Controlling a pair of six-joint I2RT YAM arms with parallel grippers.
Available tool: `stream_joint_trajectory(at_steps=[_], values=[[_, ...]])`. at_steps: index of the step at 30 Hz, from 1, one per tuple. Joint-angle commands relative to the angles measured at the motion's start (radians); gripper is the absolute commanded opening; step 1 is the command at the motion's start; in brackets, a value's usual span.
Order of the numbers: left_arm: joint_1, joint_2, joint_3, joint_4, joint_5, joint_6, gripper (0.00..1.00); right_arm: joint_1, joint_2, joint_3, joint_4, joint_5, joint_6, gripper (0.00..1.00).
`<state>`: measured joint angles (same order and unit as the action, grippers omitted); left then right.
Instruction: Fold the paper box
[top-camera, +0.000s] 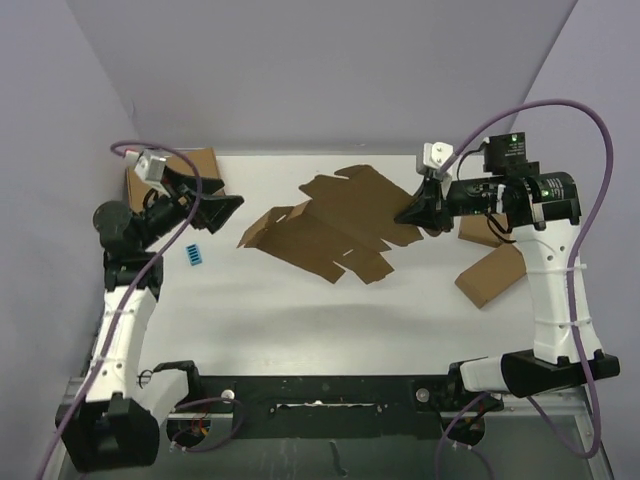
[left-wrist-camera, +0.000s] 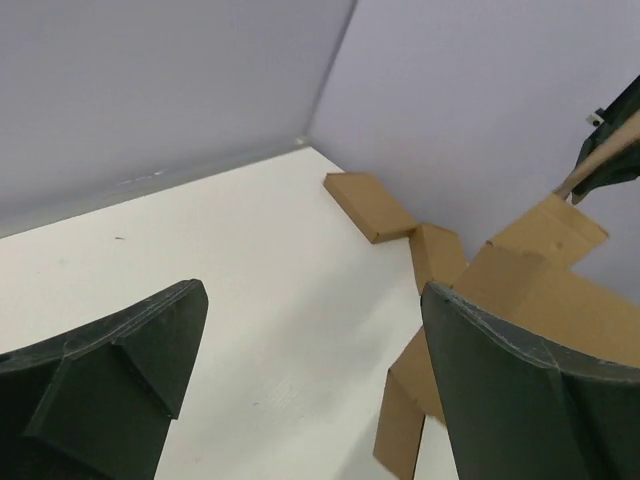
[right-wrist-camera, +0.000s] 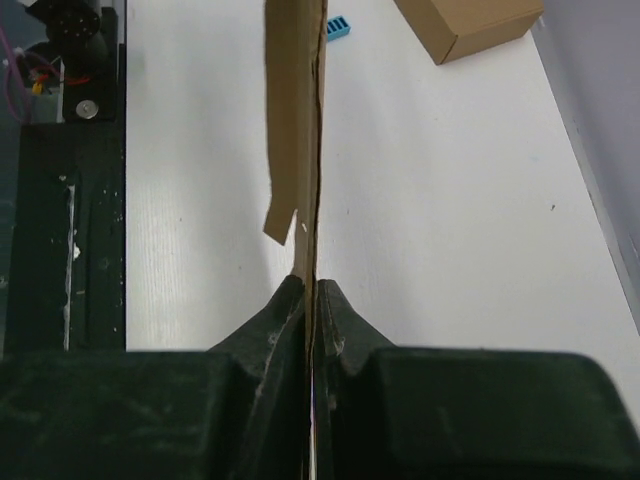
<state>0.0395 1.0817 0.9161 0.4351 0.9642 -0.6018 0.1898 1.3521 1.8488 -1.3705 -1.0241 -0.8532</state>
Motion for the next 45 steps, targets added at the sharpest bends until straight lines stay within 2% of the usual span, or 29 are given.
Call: stream_joint_trajectory(at_steps=[1,5,9,13,19,23,26,29,32,37,40,45], values=[[0.066,-0.229,-0.164,0.019,-0.213,-0.132,0.88,-0.074,-0.014,0.013,0.123,-0.122,0.196,0.00],[0.079,-0.376,-0.384,0.081,-0.278,-0.284,0.86,-0.125,0.017,0.018,0.167,-0.215,0.315,0.00],[0.059,-0.426,-0.598,0.279,-0.298,-0.436,0.79,-0.131,0.029,0.001,0.269,-0.263,0.469,0.00],[0.014,-0.415,-0.691,0.326,-0.328,-0.438,0.76,-0.151,0.037,-0.025,0.410,-0.324,0.659,0.00],[-0.225,-0.344,-0.712,0.455,-0.466,-0.349,0.75,-0.165,0.035,-0.093,0.682,-0.367,0.968,0.00],[-0.370,-0.349,-0.674,0.430,-0.551,-0.265,0.74,-0.168,0.037,-0.117,0.737,-0.347,1.035,0.00],[-0.526,-0.400,-0.588,0.279,-0.633,-0.112,0.72,-0.170,0.032,-0.171,0.805,-0.342,1.109,0.00],[-0.721,-0.428,-0.502,0.171,-0.757,0.134,0.72,-0.170,0.028,-0.224,0.883,-0.348,1.181,0.00],[-0.918,-0.399,-0.461,0.173,-0.881,0.396,0.73,-0.168,0.028,-0.245,0.903,-0.344,1.198,0.00],[-1.180,-0.193,-0.351,0.250,-1.048,0.824,0.75,-0.169,0.021,-0.262,0.911,-0.328,1.207,0.00],[-1.276,-0.038,-0.293,0.366,-1.158,1.036,0.81,-0.168,0.015,-0.285,0.934,-0.329,1.231,0.00],[-1.284,0.126,-0.217,0.497,-1.266,1.137,0.86,-0.168,0.007,-0.294,0.938,-0.329,1.234,0.00]])
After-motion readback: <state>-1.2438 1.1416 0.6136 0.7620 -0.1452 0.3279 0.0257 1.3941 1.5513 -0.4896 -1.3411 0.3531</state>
